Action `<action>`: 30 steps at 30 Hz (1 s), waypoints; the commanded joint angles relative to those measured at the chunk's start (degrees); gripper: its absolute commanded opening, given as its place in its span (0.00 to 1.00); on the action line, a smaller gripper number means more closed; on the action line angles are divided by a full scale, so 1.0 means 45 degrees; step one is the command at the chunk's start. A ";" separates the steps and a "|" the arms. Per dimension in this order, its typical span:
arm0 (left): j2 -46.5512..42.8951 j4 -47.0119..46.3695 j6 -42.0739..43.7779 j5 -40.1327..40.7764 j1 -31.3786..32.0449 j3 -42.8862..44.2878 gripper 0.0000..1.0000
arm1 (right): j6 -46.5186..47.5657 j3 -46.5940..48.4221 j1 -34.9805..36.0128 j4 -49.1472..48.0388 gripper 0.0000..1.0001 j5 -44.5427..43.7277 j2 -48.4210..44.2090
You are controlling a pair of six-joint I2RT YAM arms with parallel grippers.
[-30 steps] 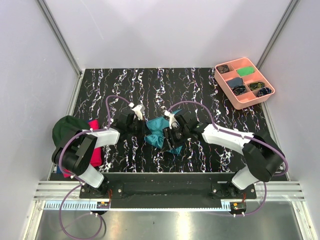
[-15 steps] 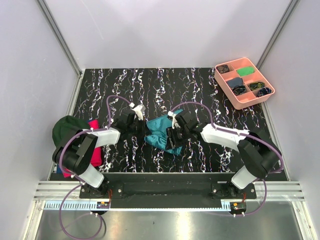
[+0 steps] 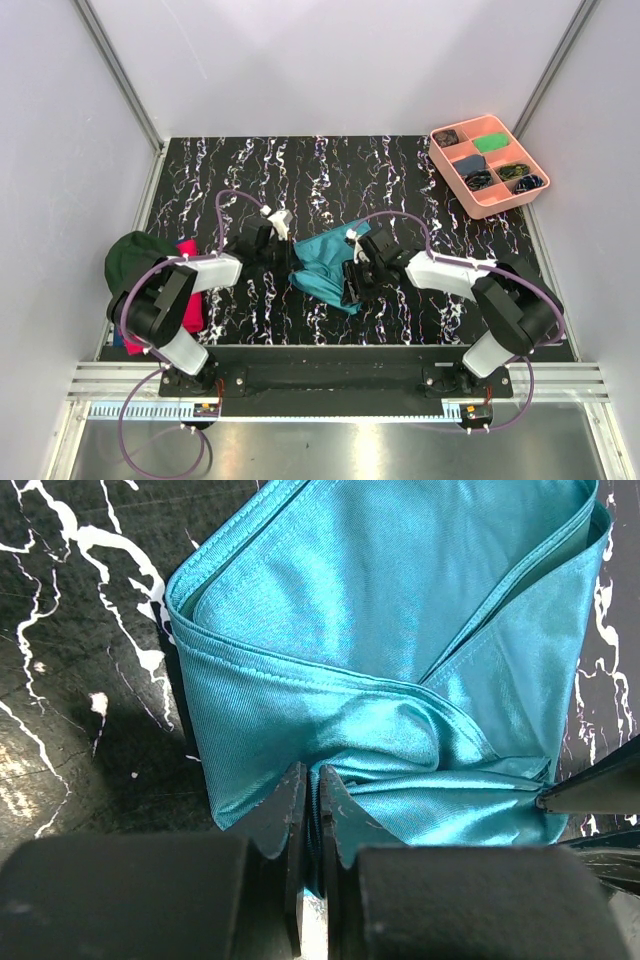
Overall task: Fold the napkin, place the utensils inside, and roll it up
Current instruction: Roll the napkin with the utensil
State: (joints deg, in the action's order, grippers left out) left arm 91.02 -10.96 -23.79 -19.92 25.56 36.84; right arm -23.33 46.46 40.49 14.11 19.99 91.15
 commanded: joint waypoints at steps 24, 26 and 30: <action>0.1354 0.2397 -0.0006 -0.0417 0.0062 0.1793 0.00 | 0.6316 0.2782 0.5063 -0.0985 0.64 -0.8034 0.1185; 0.1394 0.2729 0.0033 -0.0475 0.0062 0.1872 0.00 | 0.6649 0.2782 0.5182 -0.1220 0.65 -0.8172 0.1442; 0.1452 0.2846 0.0072 -0.0514 0.0081 0.1931 0.00 | 0.6981 0.2762 0.5280 -0.1475 0.67 -0.8543 0.1910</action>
State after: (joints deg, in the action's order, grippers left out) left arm 95.88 -1.13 -24.05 -21.47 25.61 44.71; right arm 4.29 58.78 63.70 11.79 -13.65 98.85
